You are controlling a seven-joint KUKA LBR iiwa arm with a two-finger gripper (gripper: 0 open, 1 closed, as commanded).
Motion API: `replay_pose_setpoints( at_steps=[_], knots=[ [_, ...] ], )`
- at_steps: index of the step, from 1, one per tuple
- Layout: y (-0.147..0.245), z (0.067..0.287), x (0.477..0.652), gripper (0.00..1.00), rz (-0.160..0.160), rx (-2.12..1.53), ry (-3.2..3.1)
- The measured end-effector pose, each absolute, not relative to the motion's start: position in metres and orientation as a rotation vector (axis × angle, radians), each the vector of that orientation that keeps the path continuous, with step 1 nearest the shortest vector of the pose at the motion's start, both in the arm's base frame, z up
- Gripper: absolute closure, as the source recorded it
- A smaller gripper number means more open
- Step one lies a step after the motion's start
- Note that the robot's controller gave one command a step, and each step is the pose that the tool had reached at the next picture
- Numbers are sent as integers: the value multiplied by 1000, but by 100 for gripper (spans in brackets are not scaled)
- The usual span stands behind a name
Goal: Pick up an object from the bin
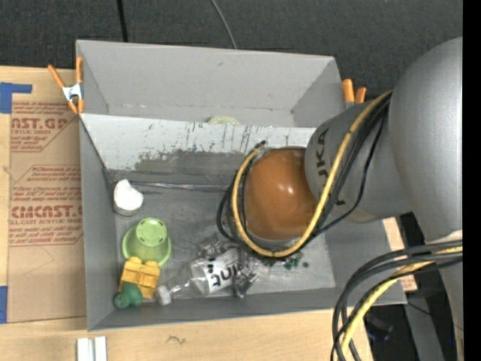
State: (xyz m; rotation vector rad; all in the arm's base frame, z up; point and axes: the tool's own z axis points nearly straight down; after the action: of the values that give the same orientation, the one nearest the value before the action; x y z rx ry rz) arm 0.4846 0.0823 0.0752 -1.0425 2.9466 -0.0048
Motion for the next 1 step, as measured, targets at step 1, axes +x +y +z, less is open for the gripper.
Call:
replay_pose_setpoints(
  at_steps=[1],
  knots=[
    [82, 75, 485, 100, -5, -1042, 2947]
  ],
)
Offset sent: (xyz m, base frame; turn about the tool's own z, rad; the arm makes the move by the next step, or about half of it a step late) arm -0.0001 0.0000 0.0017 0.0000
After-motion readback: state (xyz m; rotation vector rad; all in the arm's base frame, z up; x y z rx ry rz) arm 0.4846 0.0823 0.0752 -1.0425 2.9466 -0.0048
